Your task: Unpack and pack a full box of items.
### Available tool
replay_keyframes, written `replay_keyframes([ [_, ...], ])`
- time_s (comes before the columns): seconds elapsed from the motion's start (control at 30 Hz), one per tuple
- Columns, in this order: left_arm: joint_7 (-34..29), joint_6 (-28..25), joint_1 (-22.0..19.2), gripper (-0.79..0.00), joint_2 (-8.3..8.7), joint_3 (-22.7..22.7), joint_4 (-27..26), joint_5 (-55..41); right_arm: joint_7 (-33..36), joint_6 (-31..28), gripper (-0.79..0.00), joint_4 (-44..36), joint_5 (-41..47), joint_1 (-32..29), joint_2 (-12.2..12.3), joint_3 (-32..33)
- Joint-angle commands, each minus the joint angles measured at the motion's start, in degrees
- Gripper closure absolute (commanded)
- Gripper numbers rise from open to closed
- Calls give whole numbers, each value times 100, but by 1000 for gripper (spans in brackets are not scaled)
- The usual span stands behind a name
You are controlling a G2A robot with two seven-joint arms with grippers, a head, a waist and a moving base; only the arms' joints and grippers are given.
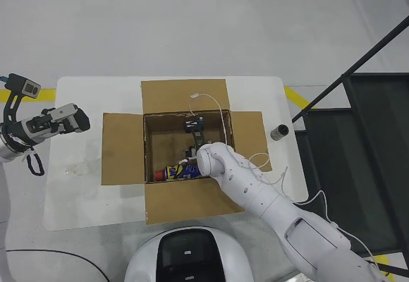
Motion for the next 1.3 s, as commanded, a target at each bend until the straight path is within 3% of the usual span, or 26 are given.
replay_keyframes([
  [0.0,0,0,0,-785,0,0,0,0,-11,18,0,43,-26,16,-20,-6],
  [0.27,0,0,0,-785,0,0,0,0,-19,123,0,-339,-328,-136,9,114],
  [0.6,0,0,0,-785,0,0,0,0,658,13,0,-2749,-1246,-1190,396,813],
  [0.77,0,0,0,-785,0,0,0,0,885,-298,0,-3546,-1379,-1602,519,1186],
  [1.27,0,0,0,-785,0,0,0,0,919,-468,0,-3678,-1408,-1685,550,1319],
])
